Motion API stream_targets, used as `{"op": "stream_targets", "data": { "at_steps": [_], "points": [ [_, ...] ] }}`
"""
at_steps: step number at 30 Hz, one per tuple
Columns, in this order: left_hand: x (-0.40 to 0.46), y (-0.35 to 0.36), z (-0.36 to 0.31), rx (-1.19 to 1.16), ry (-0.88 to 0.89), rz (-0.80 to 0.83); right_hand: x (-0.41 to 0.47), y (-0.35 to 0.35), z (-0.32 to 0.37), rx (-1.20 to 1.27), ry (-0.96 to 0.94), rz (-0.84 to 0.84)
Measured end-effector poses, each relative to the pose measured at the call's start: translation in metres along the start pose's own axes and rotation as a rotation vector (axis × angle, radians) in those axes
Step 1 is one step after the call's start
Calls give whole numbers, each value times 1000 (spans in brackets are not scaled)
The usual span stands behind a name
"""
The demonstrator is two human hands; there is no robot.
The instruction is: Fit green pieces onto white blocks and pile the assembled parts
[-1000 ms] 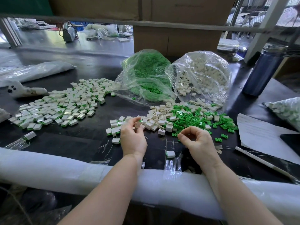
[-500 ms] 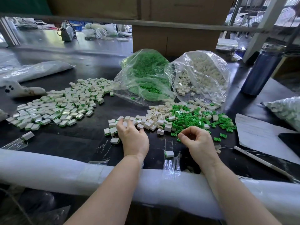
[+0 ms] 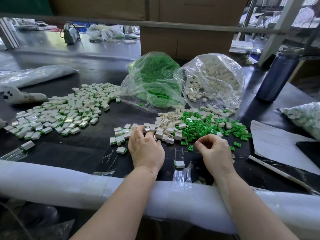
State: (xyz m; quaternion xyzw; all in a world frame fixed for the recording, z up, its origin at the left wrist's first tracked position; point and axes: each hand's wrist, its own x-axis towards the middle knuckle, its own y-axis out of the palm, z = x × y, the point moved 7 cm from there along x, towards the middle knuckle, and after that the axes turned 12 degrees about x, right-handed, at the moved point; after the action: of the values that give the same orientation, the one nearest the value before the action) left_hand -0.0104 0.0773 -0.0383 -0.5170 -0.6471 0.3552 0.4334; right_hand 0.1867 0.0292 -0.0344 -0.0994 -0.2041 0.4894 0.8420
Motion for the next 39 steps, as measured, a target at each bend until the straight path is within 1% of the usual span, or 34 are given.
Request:
{"op": "stream_targets", "data": {
  "at_steps": [3, 6, 9, 11, 12, 15, 17, 18, 20, 22, 24, 26, 30, 33, 36, 39],
  "points": [
    [1, -1, 2, -9, -26, -29, 0, 1, -1, -80, 4, 16],
    [2, 1, 4, 72, -39, -19, -1, 7, 0, -152, 0, 63],
    [2, 2, 4, 121, -54, -15, -4, 14, 3, -319, -11, 127],
    [2, 1, 4, 107, -66, -31, -4, 18, 6, -404, -27, 150],
    [2, -1, 4, 84, -68, -44, -5, 18, 7, -406, -33, 153],
    [1, -4, 2, 37, -36, -75, -5, 16, 10, -311, -45, 134],
    [-1, -6, -3, 27, 28, -87, -5, 14, 10, -249, -56, 125],
    [-2, -7, -7, -16, 69, -92, -6, 14, 10, -218, -57, 123],
    [-5, -8, -15, -193, 157, -84, -6, 13, 11, -139, -64, 122],
    [-9, -8, -21, -365, 233, -39, -7, 13, 12, -56, -81, 125],
    [-11, -6, -25, -470, 267, 21, -7, 12, 14, 53, -89, 118],
    [-10, -1, -24, -579, 252, 83, -7, 11, 14, 144, -78, 114],
    [-7, 11, -20, -856, 140, 261, -9, 14, 15, 320, -35, 165],
    [-8, 13, -19, -1006, 80, 345, -8, 14, 15, 397, 7, 178],
    [-9, 12, -19, -1064, 69, 394, -9, 18, 14, 417, 49, 217],
    [-11, 13, -23, -1052, 97, 436, -11, 23, 15, 419, 63, 276]
  ]
}}
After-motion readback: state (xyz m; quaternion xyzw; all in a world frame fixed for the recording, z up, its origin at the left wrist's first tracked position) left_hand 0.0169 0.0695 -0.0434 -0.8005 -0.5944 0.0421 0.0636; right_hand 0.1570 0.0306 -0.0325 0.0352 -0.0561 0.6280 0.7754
